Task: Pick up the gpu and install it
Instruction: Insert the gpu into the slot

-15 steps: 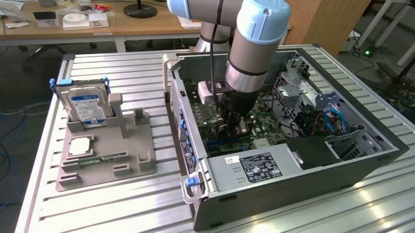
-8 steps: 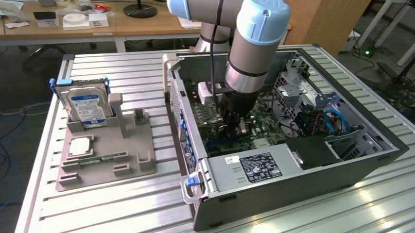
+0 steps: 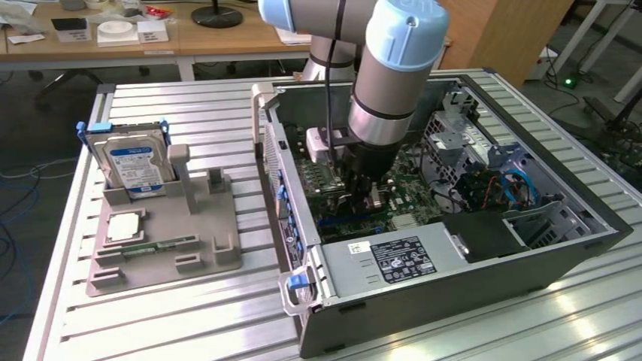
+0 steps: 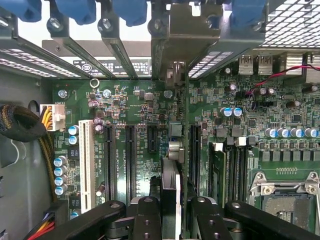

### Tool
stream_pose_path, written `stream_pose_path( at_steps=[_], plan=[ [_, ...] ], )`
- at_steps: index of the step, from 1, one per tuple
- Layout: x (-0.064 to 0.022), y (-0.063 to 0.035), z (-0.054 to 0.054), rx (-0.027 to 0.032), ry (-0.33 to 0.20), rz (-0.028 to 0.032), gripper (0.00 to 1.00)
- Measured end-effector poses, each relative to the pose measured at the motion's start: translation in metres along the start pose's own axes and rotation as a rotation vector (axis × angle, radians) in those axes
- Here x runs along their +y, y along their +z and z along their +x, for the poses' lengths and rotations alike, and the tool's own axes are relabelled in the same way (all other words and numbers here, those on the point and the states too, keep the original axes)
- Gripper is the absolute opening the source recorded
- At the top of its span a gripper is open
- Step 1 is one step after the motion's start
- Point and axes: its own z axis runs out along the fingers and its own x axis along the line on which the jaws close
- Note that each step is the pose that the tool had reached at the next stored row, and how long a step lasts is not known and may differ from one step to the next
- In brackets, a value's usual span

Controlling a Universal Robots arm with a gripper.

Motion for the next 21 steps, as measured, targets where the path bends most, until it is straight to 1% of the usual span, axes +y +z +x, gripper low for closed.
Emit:
stream_pose_path(
  at_steps=[21],
  plan=[
    [0.0000,0.0045,0.0002,-0.0002,-0.001,0.0000,0.28]
  ],
)
